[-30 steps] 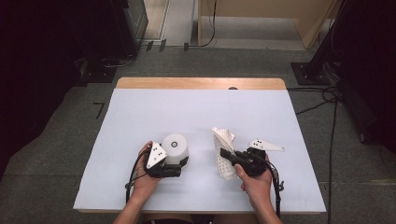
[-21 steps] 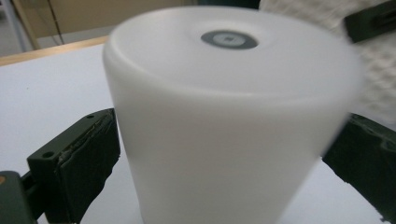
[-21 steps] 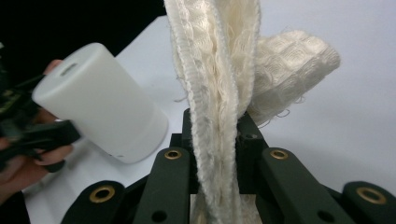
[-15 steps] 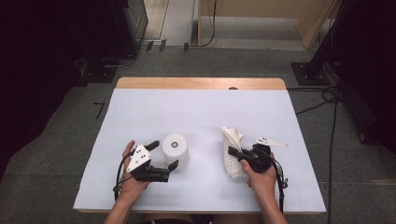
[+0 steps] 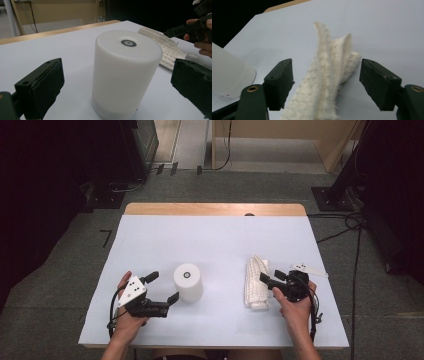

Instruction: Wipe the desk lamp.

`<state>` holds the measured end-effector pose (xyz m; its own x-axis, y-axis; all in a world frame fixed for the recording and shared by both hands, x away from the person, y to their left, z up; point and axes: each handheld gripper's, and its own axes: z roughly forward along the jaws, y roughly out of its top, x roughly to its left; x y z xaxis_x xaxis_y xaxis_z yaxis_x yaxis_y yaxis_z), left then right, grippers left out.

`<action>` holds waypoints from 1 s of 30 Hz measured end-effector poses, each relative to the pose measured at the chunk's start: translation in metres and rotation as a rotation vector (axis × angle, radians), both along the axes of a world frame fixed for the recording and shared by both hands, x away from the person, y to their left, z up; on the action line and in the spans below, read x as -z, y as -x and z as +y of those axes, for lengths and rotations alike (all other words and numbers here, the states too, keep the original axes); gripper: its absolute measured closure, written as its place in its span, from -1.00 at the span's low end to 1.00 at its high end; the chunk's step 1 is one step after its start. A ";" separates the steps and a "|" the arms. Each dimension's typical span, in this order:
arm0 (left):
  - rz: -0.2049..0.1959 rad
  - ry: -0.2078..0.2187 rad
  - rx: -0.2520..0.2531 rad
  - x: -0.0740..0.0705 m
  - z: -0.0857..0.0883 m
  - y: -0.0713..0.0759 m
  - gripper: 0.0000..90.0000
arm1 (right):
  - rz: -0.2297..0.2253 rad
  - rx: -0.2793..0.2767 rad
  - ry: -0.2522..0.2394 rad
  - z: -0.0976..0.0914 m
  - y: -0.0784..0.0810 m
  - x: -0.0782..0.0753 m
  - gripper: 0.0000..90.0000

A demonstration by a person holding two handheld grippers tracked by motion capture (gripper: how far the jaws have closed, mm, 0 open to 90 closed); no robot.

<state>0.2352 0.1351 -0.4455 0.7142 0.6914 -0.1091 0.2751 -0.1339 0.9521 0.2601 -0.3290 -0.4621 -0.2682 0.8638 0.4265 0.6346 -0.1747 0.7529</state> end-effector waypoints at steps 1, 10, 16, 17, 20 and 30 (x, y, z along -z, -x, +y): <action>0.004 0.005 -0.008 0.000 0.004 0.002 -1.00 | -0.002 0.005 -0.001 -0.004 0.001 -0.001 -0.48; 0.043 0.019 -0.091 0.014 0.036 0.012 -1.00 | -0.088 0.032 0.062 -0.046 0.024 -0.006 -0.79; 0.073 0.048 -0.216 0.023 0.062 0.017 -1.00 | -0.084 0.066 0.107 -0.075 0.036 0.006 -0.83; 0.073 0.048 -0.216 0.023 0.062 0.017 -1.00 | -0.084 0.066 0.107 -0.075 0.036 0.006 -0.83; 0.097 0.068 -0.273 0.027 0.073 0.017 -1.00 | -0.079 0.097 0.152 -0.087 0.043 0.013 -0.83; 0.141 0.033 -0.394 0.035 0.095 0.014 -1.00 | -0.050 0.143 0.188 -0.103 0.052 0.025 -0.83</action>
